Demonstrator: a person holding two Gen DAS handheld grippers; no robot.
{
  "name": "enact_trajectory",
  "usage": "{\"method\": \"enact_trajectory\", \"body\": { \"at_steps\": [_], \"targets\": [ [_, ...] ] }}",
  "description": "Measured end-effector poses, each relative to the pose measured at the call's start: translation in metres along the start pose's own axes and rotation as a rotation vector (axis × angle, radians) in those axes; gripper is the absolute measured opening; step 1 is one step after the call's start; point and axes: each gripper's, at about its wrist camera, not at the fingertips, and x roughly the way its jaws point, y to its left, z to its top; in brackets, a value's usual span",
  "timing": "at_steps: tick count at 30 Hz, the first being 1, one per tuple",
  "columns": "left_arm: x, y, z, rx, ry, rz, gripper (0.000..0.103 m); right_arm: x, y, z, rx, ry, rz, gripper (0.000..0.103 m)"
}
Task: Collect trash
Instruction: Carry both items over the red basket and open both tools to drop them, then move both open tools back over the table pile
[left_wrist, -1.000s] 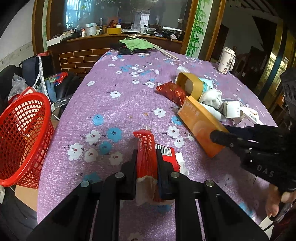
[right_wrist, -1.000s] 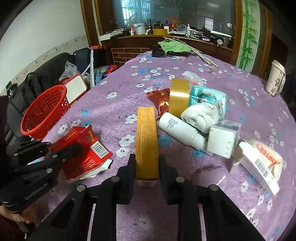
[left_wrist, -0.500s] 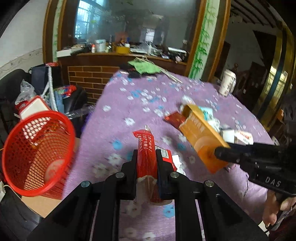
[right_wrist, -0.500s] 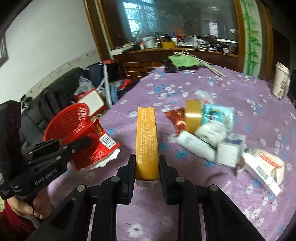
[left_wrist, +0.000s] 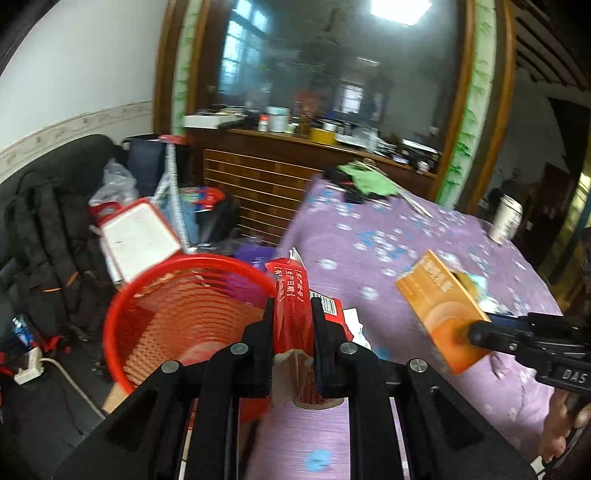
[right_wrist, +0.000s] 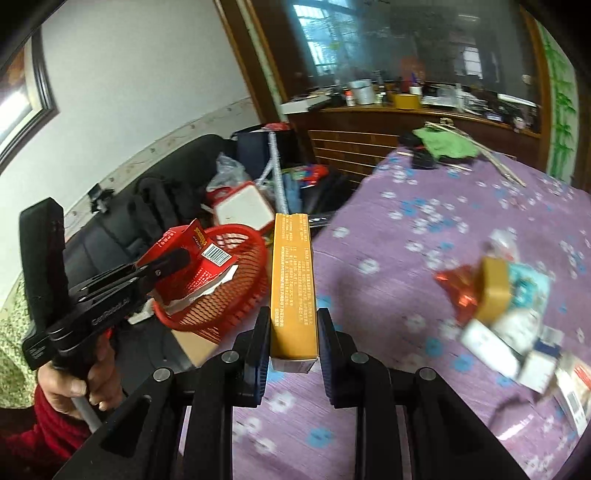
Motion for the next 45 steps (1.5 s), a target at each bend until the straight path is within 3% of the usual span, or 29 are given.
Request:
{"method": "enact_trajectory", "body": {
  "at_steps": [8, 15, 16, 17, 19, 23, 29, 34, 40, 45],
  "targets": [
    [0.017, 0.06, 0.003, -0.063, 0.03, 0.095, 0.015, 0.055, 0.05, 0.027, -0.033, 0.058, 0.101, 0.026],
    [0.042, 0.087, -0.005, -0.094, 0.068, 0.133, 0.017, 0.111, 0.077, 0.04, -0.034, 0.098, 0.121, 0.027],
    [0.045, 0.088, -0.006, -0.088, 0.072, 0.14, 0.021, 0.116, 0.077, 0.042, -0.034, 0.098, 0.118, 0.027],
    [0.049, 0.089, -0.006, -0.088, 0.079, 0.148, 0.036, 0.124, 0.077, 0.043, -0.032, 0.105, 0.12, 0.027],
    [0.055, 0.091, -0.007, -0.098, 0.082, 0.169, 0.056, 0.13, 0.074, 0.043, -0.027, 0.101, 0.113, 0.034],
    [0.048, 0.086, -0.007, -0.096, 0.065, 0.156, 0.056, 0.114, 0.06, 0.04, -0.002, 0.069, 0.108, 0.035],
    [0.028, 0.048, -0.005, -0.068, 0.029, 0.084, 0.061, 0.065, 0.031, 0.024, 0.041, 0.026, 0.08, 0.042],
    [0.021, -0.006, -0.004, 0.003, 0.019, 0.003, 0.065, 0.019, -0.008, -0.003, 0.111, -0.011, 0.037, 0.044],
    [0.033, -0.081, -0.013, 0.1, 0.079, -0.111, 0.067, -0.044, -0.068, -0.041, 0.2, -0.065, -0.027, 0.044],
    [0.049, -0.151, -0.026, 0.195, 0.156, -0.23, 0.07, -0.1, -0.118, -0.069, 0.235, -0.131, -0.162, 0.047]
  ]
}}
